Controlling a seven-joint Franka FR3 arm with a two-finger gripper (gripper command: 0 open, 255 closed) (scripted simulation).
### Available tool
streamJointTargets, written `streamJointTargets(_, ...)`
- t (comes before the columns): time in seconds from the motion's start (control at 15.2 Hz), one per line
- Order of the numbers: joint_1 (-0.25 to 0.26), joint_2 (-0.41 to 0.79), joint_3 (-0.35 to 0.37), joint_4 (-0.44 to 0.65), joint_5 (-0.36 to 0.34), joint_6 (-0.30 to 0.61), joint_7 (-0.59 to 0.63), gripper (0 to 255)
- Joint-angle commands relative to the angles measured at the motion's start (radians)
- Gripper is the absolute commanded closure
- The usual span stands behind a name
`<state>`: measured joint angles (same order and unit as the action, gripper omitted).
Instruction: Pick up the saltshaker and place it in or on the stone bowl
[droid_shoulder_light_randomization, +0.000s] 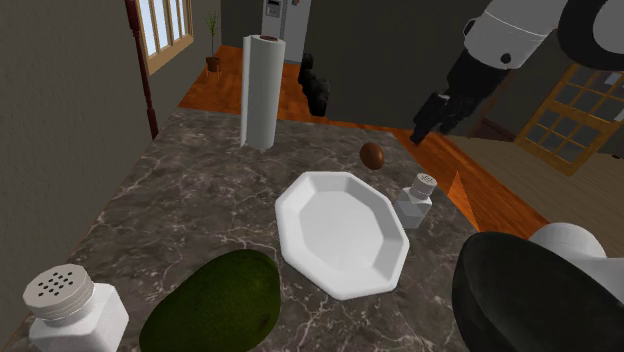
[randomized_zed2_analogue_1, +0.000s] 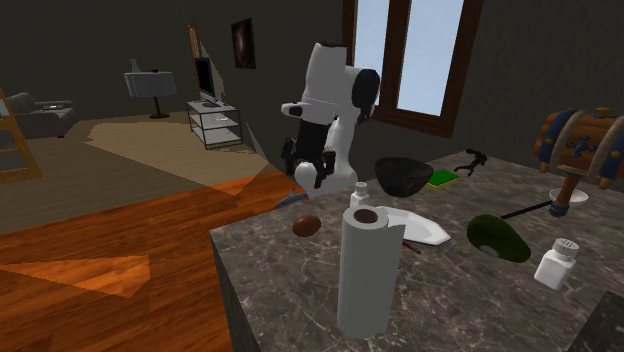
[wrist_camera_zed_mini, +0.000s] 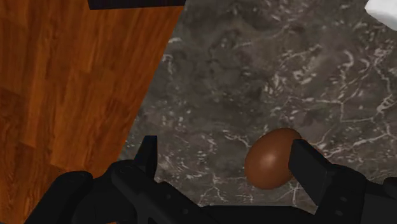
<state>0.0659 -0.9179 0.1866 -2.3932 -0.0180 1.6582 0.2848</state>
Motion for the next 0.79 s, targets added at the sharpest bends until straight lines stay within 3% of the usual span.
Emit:
streamJointTargets(0.0, 0.021, -0.044, 0.044, -0.020, 0.031, -0.007, 0.044, 0)
streamJointTargets(0.73, 0.118, -0.178, 0.301, -0.004, 0.197, -0.045, 0.281, 0)
